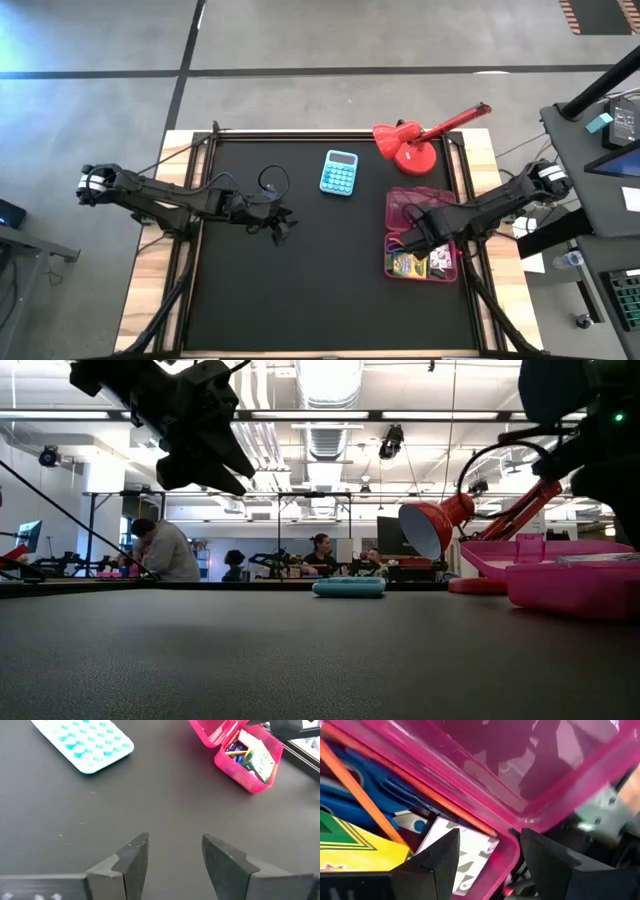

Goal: Pack school essentials
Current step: Close the pink supply box

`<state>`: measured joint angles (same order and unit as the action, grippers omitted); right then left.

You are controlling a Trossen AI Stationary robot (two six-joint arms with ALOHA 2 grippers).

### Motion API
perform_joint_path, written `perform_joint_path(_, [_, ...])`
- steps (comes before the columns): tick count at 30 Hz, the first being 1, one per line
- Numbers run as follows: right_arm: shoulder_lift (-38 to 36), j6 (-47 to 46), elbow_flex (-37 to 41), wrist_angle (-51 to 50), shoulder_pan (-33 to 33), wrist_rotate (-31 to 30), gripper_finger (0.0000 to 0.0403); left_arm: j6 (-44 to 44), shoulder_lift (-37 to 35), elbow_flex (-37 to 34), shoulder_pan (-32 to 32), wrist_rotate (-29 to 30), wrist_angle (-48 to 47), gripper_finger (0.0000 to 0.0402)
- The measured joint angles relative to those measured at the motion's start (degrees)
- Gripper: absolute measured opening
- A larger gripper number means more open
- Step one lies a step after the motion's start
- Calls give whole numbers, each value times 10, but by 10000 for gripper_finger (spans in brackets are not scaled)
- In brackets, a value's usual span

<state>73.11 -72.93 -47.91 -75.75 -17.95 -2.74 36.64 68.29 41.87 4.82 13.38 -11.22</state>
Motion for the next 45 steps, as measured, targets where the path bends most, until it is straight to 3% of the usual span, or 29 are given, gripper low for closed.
perform_joint_path(7, [63,114,1,30,3,-3,201,-1,0,0,0,-3,-1,169])
perform_joint_path(14, [127,162,1,80,14,-6,201,-1,0,0,0,-8,-2,169])
perform_joint_path(21, [165,161,-30,146,27,-7,200,-1,0,0,0,-9,-3,169])
perform_joint_path(29, [181,160,-98,241,45,-72,201,-1,0,0,0,-11,-4,169])
perform_joint_path(34, [190,171,-139,304,76,-82,201,-1,0,0,0,-11,-4,169])
perform_joint_path(39, [178,190,-198,259,91,-83,201,4,0,0,1,-19,0,169])
perform_joint_path(45, [162,161,-259,65,90,-82,201,-74,29,-12,29,-74,115,169])
